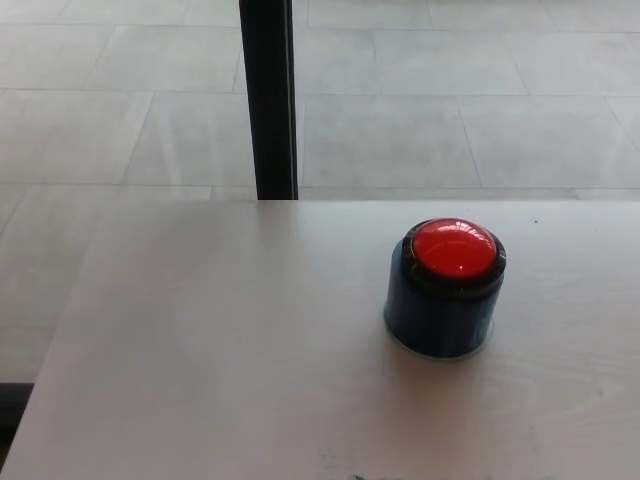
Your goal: The robot uses its right hand to press the red button kept in the middle of the desk
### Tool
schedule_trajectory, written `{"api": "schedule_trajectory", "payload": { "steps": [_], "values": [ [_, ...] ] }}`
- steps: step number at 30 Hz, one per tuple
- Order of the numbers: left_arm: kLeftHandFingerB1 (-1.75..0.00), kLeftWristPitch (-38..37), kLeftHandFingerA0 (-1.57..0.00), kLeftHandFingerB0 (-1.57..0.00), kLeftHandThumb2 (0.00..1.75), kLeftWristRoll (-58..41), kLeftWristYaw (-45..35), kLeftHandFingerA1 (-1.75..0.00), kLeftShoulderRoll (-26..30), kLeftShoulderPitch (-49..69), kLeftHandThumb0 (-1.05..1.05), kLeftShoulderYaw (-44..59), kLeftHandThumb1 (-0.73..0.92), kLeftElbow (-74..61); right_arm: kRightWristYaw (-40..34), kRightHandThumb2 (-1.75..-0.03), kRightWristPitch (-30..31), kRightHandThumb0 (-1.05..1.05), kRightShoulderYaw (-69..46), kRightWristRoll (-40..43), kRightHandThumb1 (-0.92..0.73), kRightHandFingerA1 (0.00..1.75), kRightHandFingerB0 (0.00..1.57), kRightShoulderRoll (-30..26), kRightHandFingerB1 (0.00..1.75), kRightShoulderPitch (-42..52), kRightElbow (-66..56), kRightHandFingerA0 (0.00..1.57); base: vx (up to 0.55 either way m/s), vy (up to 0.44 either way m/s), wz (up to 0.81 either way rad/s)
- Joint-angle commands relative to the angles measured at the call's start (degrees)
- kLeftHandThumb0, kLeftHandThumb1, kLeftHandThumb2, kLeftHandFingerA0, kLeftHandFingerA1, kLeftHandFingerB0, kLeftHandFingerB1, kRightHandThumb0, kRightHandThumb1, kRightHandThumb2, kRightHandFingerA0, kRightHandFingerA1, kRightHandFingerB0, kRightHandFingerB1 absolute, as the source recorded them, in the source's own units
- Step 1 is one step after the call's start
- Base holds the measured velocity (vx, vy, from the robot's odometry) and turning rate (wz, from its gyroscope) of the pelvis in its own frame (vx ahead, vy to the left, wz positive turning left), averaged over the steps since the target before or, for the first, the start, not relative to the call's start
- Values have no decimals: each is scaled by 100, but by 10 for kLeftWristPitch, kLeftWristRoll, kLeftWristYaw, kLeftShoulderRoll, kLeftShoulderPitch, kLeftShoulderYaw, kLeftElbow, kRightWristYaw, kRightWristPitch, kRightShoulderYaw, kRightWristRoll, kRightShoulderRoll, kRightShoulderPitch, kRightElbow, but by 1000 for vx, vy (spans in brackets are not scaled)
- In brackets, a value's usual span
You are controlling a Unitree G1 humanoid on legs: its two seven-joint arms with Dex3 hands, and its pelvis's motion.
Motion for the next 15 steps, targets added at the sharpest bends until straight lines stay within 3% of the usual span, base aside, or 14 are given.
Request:
{"api": "schedule_trajectory", "payload": {
  "steps": [1, 2, 4, 5, 6, 7, 9, 10, 11, 12, 14, 15],
  "values": [
    [-99, 41, -53, -33, 107, -71, 45, -123, 62, -53, -54, 89, 92, 67, -62, -119, 0, -90, -203, 212, -60, 117, 0, -35, 54, -52, -26, 63, 0, 0, 0],
    [-101, 35, -53, -35, 108, -69, 42, -123, 62, -51, -53, 89, 92, 68, -70, -118, 1, -97, -206, 204, -63, 114, 6, -45, 59, -63, -25, 65, 0, 0, 0],
    [-99, 34, -54, -36, 107, -66, 42, -122, 62, -54, -53, 91, 92, 70, -92, -115, 3, -88, -211, 190, -58, 109, 4, -56, 69, -79, -30, 73, 0, 0, 0],
    [-102, 31, -52, -36, 107, -68, 38, -122, 62, -57, -55, 96, 92, 75, -111, -68, 20, -96, -213, 177, -81, 109, 0, -81, 90, -107, -47, 70, 0, 0, 0],
    [-97, 34, -49, -33, 106, -70, 38, -120, 61, -59, -54, 101, 92, 77, -107, -68, 32, -86, -212, 176, -84, 112, 0, -88, 93, -118, -91, 67, 0, 0, 0],
    [-90, 33, -46, -25, 106, -70, 36, -118, 61, -60, -53, 104, 92, 80, -104, -77, 35, -75, -211, 168, -80, 99, 16, -101, 88, -134, -114, 62, 0, 0, 0],
    [-90, 31, -46, -25, 106, -67, 34, -118, 62, -60, -53, 107, 92, 83, -103, -77, 40, -75, -215, 162, -80, 99, 16, -102, 88, -138, -120, 62, 0, 0, 0],
    [-91, 29, -50, -30, 107, -63, 32, -119, 63, -61, -53, 106, 92, 88, -113, -115, 29, -56, -213, 152, -53, 85, 39, -127, 77, -176, -134, 70, 0, 0, 0],
    [-91, 26, -49, -30, 108, -62, 31, -118, 64, -59, -52, 107, 92, 89, -117, -119, 26, -44, -214, 151, -45, 84, 48, -135, 76, -191, -131, 77, 0, 0, 0],
    [-98, 19, -53, -34, 113, -58, 27, -121, 65, -55, -53, 105, 92, 88, -115, -150, 17, -36, -209, 143, -16, 77, 74, -152, 70, -214, -123, 104, 0, 0, 0],
    [-96, 16, -52, -32, 108, -56, 32, -121, 64, -53, -55, 106, 92, 87, -108, -143, 11, -52, -185, 117, -14, 79, 122, -193, 63, -258, -121, 128, 0, 0, 0],
    [-94, 21, -52, -32, 106, -60, 34, -120, 63, -56, -54, 110, 92, 90, -112, -126, 21, -70, -172, 113, -17, 98, 137, -205, 72, -287, -136, 140, 0, 0, 0]
  ]
}}
